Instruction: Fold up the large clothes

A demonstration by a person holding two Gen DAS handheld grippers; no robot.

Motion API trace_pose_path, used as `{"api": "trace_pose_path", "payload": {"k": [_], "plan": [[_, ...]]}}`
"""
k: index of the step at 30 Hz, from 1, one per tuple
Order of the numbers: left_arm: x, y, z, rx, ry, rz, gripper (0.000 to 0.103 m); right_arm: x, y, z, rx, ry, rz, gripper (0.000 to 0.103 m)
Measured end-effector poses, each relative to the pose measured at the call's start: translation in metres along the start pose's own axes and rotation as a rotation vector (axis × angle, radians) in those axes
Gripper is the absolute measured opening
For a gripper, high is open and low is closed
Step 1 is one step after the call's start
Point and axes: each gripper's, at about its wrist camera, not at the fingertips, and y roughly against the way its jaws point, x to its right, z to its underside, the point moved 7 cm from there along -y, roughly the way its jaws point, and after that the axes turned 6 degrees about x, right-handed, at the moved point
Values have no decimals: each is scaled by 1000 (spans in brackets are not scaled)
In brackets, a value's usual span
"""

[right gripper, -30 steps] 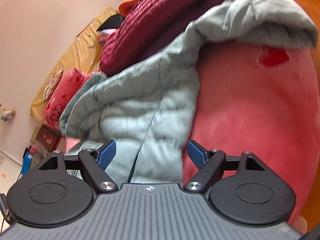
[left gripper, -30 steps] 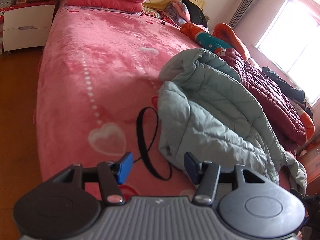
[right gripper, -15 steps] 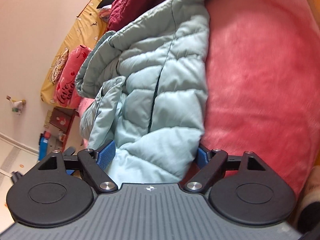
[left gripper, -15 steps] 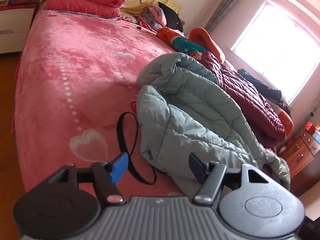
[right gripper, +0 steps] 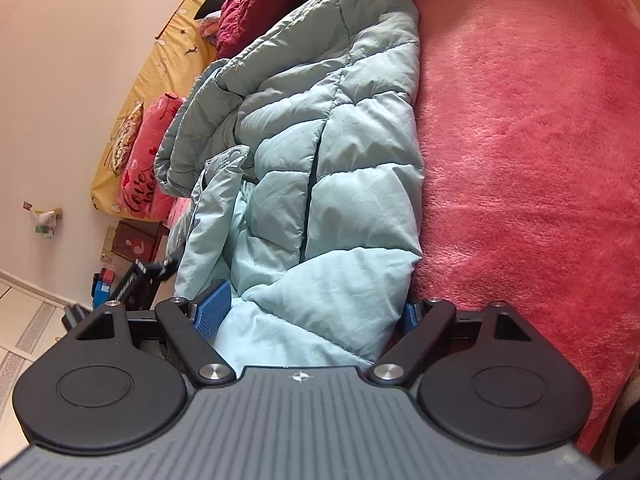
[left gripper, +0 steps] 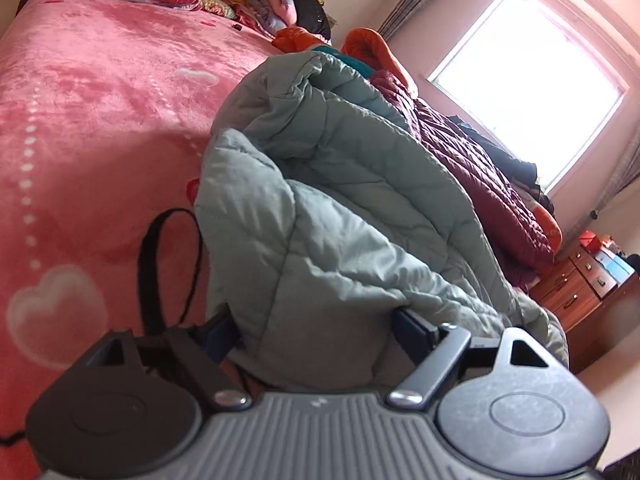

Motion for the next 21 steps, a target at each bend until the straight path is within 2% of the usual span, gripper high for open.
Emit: {"api": "trace_pose_path", "payload": {"k": [1, 2, 3, 4, 5, 6, 8, 9, 14, 21], "plan": [[0, -4, -1, -2, 10, 1, 82, 0, 0, -1, 3, 2, 1, 89], [2, -8, -3, -4, 18, -2, 80, 1, -2, -1, 5, -1, 5, 74], [3, -10, -4, -5, 16, -10, 71, 2, -4, -1, 6, -8, 7, 66], [5, -10, -5, -8, 10, -16, 63, 4, -5, -2, 1, -19, 7, 53], [8, -9, -5, -16, 1, -24, 44, 6, -6, -2, -2, -30, 6, 44], [10, -6, -5, -23, -9, -34, 31, 6, -6, -2, -4, -41, 1, 42], [17, 3, -6, -29, -32, -43, 17, 6, -4, -4, -3, -68, -24, 32], [20, 9, -7, -28, -43, -48, 13, 4, -2, -5, 0, -75, -34, 29], [38, 50, -16, -11, -63, -29, 9, -14, 16, -10, 34, -14, -52, 17], [68, 112, -3, -46, -132, 23, 9, -34, 69, -16, 126, 13, -90, 12]]}}
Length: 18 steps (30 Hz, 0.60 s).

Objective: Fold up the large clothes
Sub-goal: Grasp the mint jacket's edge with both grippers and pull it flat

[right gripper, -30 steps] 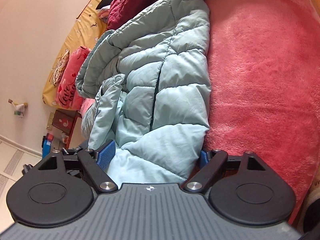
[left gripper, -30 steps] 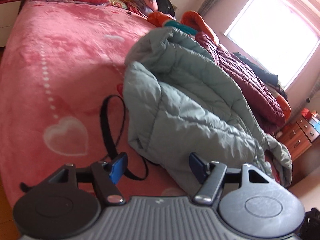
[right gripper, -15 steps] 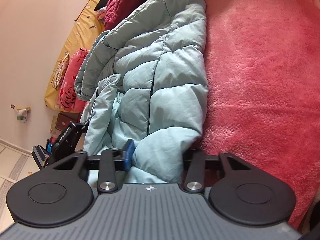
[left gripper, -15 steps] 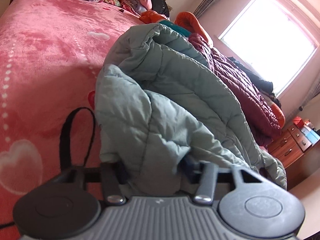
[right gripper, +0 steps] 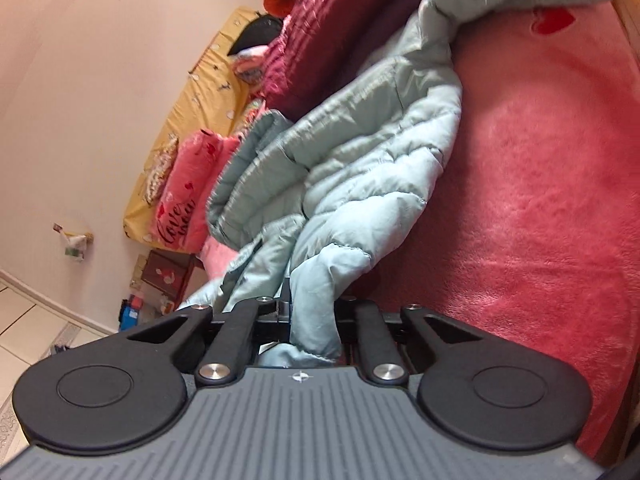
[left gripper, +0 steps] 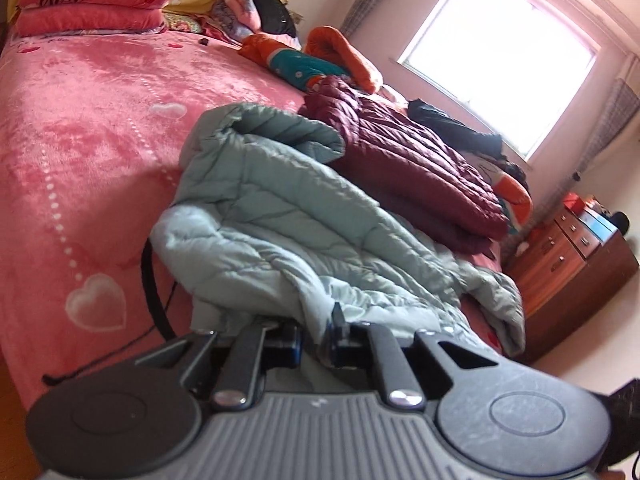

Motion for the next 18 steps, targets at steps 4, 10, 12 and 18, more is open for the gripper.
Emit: {"api": "trace_pose_path", "payload": {"k": [4, 10, 12, 18], "plan": [[12, 26, 14, -30, -5, 30, 9, -8, 36, -1, 41, 13, 0, 11], [25, 62, 46, -99, 24, 69, 9, -6, 87, 5, 101, -8, 17, 11], [29, 70, 60, -130, 35, 71, 9, -4, 100, 10, 115, -10, 34, 11], [27, 82, 92, -165, 70, 50, 10, 5, 117, 18, 162, -14, 138, 11]]}}
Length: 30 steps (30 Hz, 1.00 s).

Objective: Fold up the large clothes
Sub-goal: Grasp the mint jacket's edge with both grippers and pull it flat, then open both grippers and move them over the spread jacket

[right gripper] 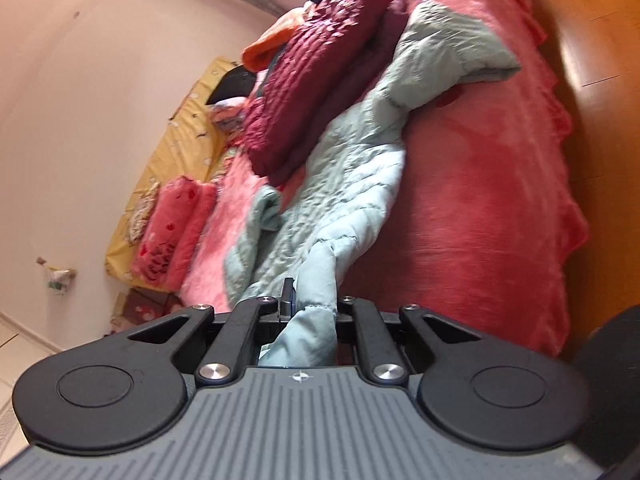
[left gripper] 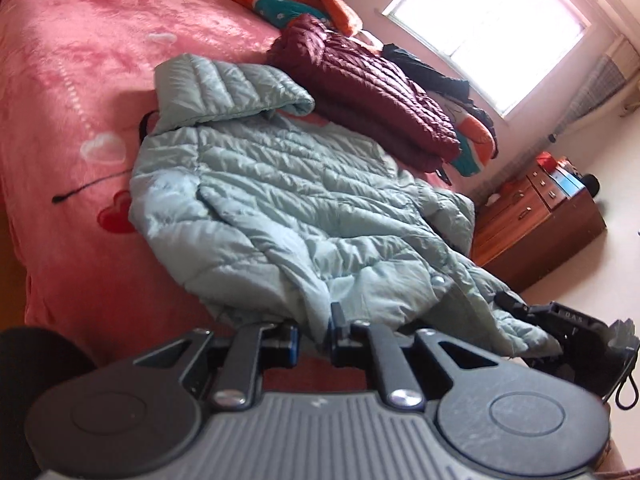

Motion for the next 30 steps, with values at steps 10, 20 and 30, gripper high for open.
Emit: {"api": "trace_pose_path", "payload": {"k": [10, 20, 30], "plan": [[15, 30, -11, 127, 6, -21, 47, 30, 5, -1, -18, 51, 186, 45], [28, 57, -13, 211, -33, -10, 60, 1, 20, 0, 67, 228, 148, 86], [17, 66, -5, 216, -51, -32, 65, -9, -63, 16, -85, 174, -3, 86]]}}
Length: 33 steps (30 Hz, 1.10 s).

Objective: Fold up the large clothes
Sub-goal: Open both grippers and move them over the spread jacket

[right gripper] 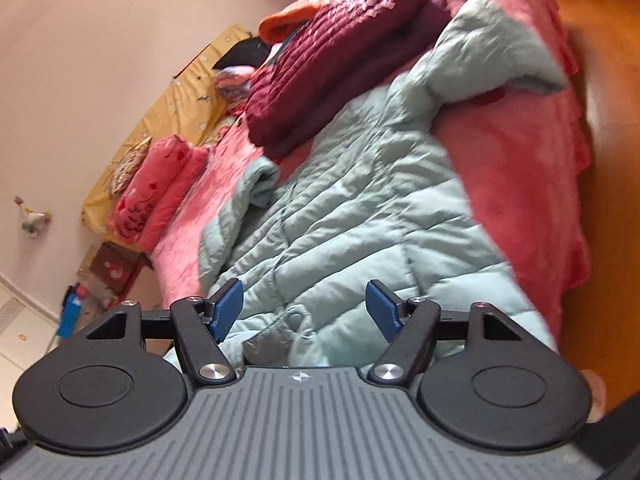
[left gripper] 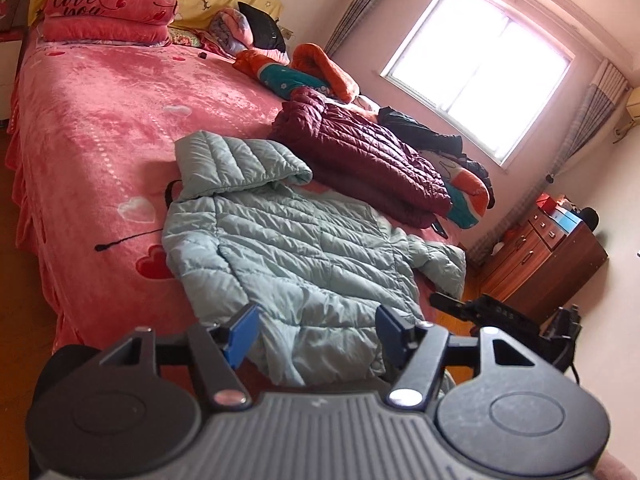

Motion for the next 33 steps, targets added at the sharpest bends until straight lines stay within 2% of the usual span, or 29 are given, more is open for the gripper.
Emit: {"api": "trace_pose_path", "payload": {"k": [4, 7, 9, 11, 13, 17, 22, 26, 31, 33], "plan": [[-9, 6, -1, 12, 10, -22, 67, -14, -27, 31, -161, -23, -82, 85], [-15, 10, -4, 27, 22, -32, 69, -51, -27, 65, -291, 73, -203, 87], [-19, 11, -6, 32, 32, -37, 69, -71, -24, 88, -392, 106, -283, 92], [-22, 12, -7, 36, 38, -42, 70, -80, -23, 106, -466, 159, -296, 94], [-25, 13, -7, 35, 42, -47, 73, -82, -20, 107, -452, 266, -250, 94], [-31, 8, -1, 3, 42, -52, 76, -85, -13, 92, -333, 396, -183, 94], [-37, -3, 7, -26, 11, -99, 76, -97, -16, 98, -265, 603, -156, 100], [-44, -6, 6, -19, -44, -165, 76, -109, -27, 114, -260, 788, -149, 102], [-54, -10, 5, -19, -105, -257, 79, -115, -48, 136, -270, 931, -118, 101], [-59, -12, 5, -25, -116, -280, 80, -116, -59, 147, -283, 987, -104, 96]]}}
